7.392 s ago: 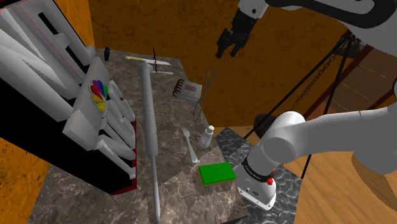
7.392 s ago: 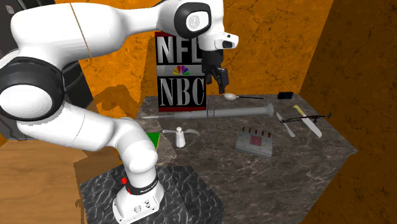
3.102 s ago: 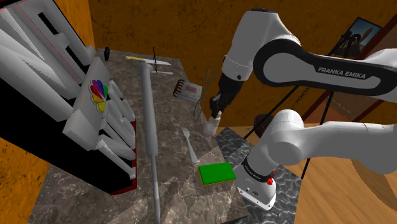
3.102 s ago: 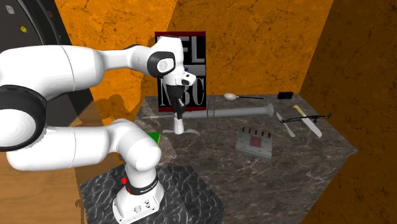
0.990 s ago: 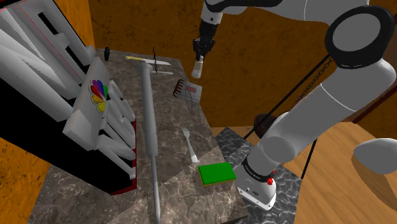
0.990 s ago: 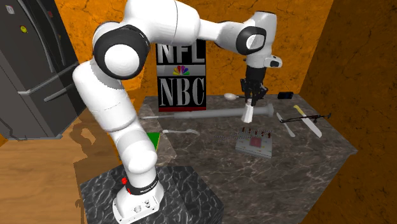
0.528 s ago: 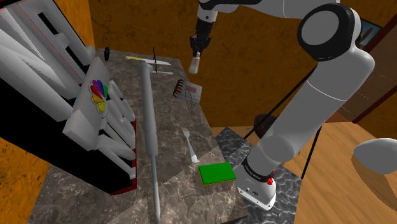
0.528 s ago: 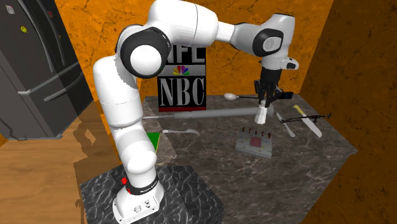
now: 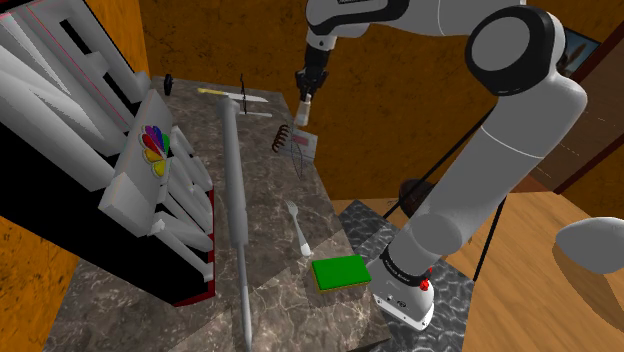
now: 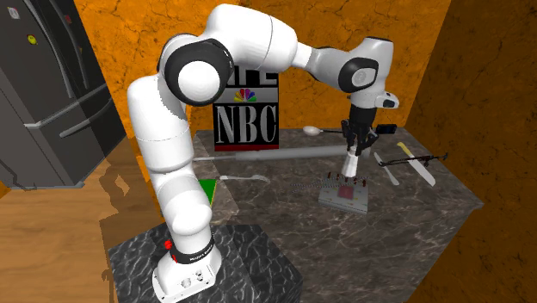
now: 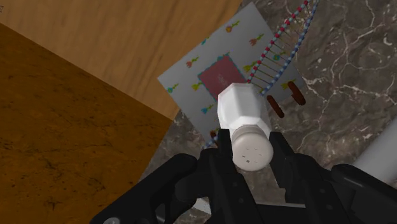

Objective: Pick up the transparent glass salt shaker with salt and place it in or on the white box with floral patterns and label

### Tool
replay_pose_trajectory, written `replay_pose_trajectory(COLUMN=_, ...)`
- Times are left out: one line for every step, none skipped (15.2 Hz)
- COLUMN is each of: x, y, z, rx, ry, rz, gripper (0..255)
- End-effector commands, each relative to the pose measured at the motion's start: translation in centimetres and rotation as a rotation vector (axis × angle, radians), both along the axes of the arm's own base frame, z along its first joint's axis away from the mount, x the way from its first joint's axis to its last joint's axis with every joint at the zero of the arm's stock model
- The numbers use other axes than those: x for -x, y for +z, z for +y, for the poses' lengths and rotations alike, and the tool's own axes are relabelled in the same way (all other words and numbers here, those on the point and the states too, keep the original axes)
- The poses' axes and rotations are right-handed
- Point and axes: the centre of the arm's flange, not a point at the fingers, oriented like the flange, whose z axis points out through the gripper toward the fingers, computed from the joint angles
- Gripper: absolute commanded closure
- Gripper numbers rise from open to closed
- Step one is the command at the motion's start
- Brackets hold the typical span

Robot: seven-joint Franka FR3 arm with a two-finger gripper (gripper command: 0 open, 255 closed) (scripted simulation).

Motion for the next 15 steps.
replay_pose_trajectory(x=0.0, y=-1.1, z=-0.1, rx=0.0, ry=0.0, rz=-0.001, gripper=255)
replay_pose_trajectory(x=0.0, y=-1.6, z=-0.1, rx=0.0, ry=0.0, rz=-0.001, gripper=255)
replay_pose_trajectory(x=0.0, y=-2.1, z=-0.1, rx=0.0, ry=0.0, rz=-0.001, gripper=255)
replay_pose_trajectory(x=0.0, y=-2.7, z=-0.1, rx=0.0, ry=0.0, rz=-0.001, gripper=255)
replay_pose_trajectory(x=0.0, y=-3.2, z=-0.1, rx=0.0, ry=0.0, rz=-0.001, gripper=255)
replay_pose_trajectory(x=0.0, y=-3.7, z=-0.1, rx=0.0, ry=0.0, rz=-0.001, gripper=255)
replay_pose_trajectory(x=0.0, y=-4.3, z=-0.1, rx=0.0, ry=0.0, rz=-0.001, gripper=255)
replay_pose_trajectory(x=0.0, y=-4.8, z=-0.1, rx=0.0, ry=0.0, rz=-0.001, gripper=255)
replay_pose_trajectory(x=0.0, y=-5.3, z=-0.1, rx=0.0, ry=0.0, rz=-0.001, gripper=255)
replay_pose_trajectory(x=0.0, y=-5.8, z=-0.1, rx=0.0, ry=0.0, rz=-0.001, gripper=255)
replay_pose_trajectory(x=0.0, y=-6.3, z=-0.1, rx=0.0, ry=0.0, rz=-0.001, gripper=255)
replay_pose_trajectory(x=0.0, y=-6.3, z=-0.1, rx=0.0, ry=0.0, rz=-0.001, gripper=255)
replay_pose_trajectory(x=0.0, y=-6.3, z=-0.1, rx=0.0, ry=0.0, rz=-0.001, gripper=255)
replay_pose_trajectory(x=0.0, y=-6.3, z=-0.1, rx=0.0, ry=0.0, rz=-0.001, gripper=255)
replay_pose_trajectory(x=0.0, y=-6.3, z=-0.1, rx=0.0, ry=0.0, rz=-0.001, gripper=255)
